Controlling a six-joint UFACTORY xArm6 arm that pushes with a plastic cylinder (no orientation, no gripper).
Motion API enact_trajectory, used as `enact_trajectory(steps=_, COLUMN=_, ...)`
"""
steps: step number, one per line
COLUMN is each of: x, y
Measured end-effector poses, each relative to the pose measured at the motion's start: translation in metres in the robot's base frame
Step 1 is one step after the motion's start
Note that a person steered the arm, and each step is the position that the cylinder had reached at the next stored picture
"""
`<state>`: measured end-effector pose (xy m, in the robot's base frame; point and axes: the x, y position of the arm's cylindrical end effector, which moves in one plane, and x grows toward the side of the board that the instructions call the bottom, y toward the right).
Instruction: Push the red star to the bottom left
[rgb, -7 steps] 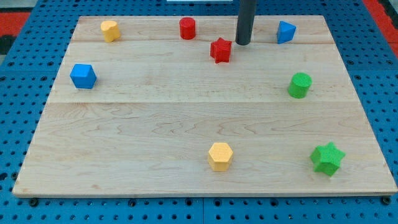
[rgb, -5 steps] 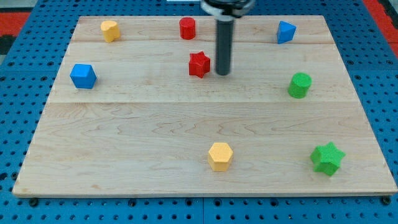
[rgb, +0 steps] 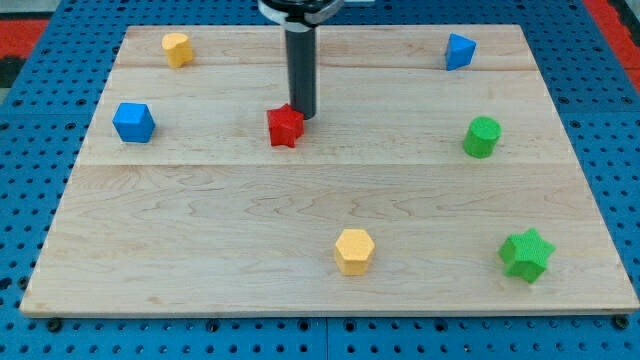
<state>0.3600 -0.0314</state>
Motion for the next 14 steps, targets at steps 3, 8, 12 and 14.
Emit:
enact_trajectory(steps=3, x=-0.014, y=-0.001)
enact_trajectory(steps=8, x=0.12, y=-0.024)
enact_trajectory(steps=12, x=0.133, y=-0.147)
enact_trajectory(steps=14, x=0.147, y=-0.167)
